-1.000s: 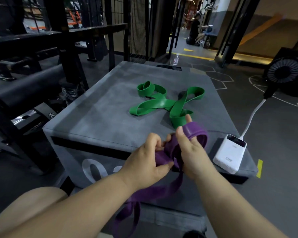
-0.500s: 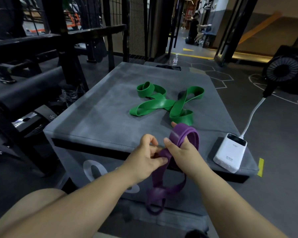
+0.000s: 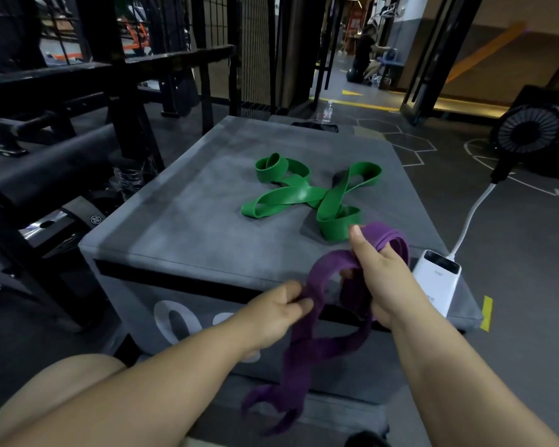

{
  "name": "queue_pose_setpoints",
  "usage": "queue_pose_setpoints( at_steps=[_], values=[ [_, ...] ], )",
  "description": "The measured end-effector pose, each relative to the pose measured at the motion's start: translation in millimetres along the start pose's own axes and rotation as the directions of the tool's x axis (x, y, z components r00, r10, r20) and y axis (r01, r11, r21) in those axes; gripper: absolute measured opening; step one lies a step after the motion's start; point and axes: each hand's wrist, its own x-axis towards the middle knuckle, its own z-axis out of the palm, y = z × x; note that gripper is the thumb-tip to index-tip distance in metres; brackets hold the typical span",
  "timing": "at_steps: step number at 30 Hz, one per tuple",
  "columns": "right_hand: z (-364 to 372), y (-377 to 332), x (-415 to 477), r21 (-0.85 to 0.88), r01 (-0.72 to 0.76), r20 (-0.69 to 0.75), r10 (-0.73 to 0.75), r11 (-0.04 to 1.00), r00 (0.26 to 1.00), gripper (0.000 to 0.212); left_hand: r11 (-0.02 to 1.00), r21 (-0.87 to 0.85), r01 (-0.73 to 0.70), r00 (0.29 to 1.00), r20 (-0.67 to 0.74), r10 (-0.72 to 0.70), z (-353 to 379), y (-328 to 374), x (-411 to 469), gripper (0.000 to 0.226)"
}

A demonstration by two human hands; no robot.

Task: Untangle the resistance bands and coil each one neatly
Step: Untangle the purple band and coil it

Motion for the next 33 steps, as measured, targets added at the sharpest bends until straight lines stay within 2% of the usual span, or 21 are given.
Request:
queue_pose_setpoints(
  at_steps=[1, 3, 6, 7, 9, 11, 14, 18, 20, 22, 25, 27, 30, 33],
  values=[
    [-2, -1, -1, -0.017, -0.004, 0.02, 0.004, 1.0, 1.0, 0.047, 0.998, -0.061, -0.032, 0.997, -0.069, 0.027, -2, 4, 1, 0.014],
    [-5, 2, -4, -0.002, -0.019, 0.151, 0.02, 1.0, 0.988, 0.058, 0.973, -0.215, -0.085, 0.984, -0.171, 0.048, -7, 11, 2, 0.008],
    [-5, 9, -8, 0.013, -0.12, 0.364, 0.107, 0.993, 0.925, 0.072, 0.941, -0.268, -0.208, 0.952, -0.278, 0.131, -13, 19, 2, 0.01],
    [-4, 11, -10, -0.056, -0.122, 0.411, 0.134, 0.991, 0.902, 0.069, 0.935, -0.268, -0.234, 0.944, -0.293, 0.153, -15, 21, 1, 0.011],
    [0, 13, -13, -0.206, -0.097, 0.441, 0.181, 0.974, 0.879, 0.048, 0.924, -0.283, -0.257, 0.938, -0.303, 0.168, -18, 26, -1, 0.01],
    [4, 14, -16, -0.207, -0.123, 0.421, 0.202, 0.971, 0.885, 0.033, 0.91, -0.317, -0.269, 0.945, -0.271, 0.185, -21, 32, -5, 0.007],
    [7, 14, -17, -0.151, -0.171, 0.399, 0.218, 0.974, 0.891, 0.036, 0.869, -0.399, -0.292, 0.954, -0.189, 0.234, -25, 40, -13, 0.015],
    [5, 14, -19, -0.251, -0.101, 0.468, 0.212, 0.963, 0.858, 0.048, 0.881, -0.304, -0.362, 0.932, -0.086, 0.353, -34, 44, -19, 0.048],
    [5, 13, -20, -0.274, -0.092, 0.474, 0.217, 0.957, 0.853, 0.053, 0.884, -0.283, -0.371, 0.925, -0.027, 0.379, -39, 46, -21, 0.055],
    [5, 13, -20, -0.293, -0.081, 0.468, 0.217, 0.953, 0.857, 0.053, 0.895, -0.231, -0.382, 0.921, -0.02, 0.388, -41, 47, -22, 0.05],
    [2, 15, -17, -0.293, -0.106, 0.437, 0.232, 0.95, 0.869, 0.047, 0.912, -0.117, -0.394, 0.913, -0.163, 0.374, -43, 48, -18, 0.025],
    [0, 15, -17, -0.373, -0.053, 0.442, 0.227, 0.926, 0.868, 0.047, 0.917, -0.077, -0.391, 0.899, -0.246, 0.363, -46, 49, -14, 0.012],
    [0, 13, -18, -0.506, 0.028, 0.475, 0.252, 0.862, 0.843, 0.044, 0.924, 0.031, -0.382, 0.885, -0.276, 0.375, -49, 50, -13, 0.019],
    [-1, 14, -17, -0.591, 0.07, 0.492, 0.29, 0.804, 0.821, 0.048, 0.944, 0.075, -0.323, 0.903, -0.273, 0.331, -47, 50, -14, 0.023]
  ],
)
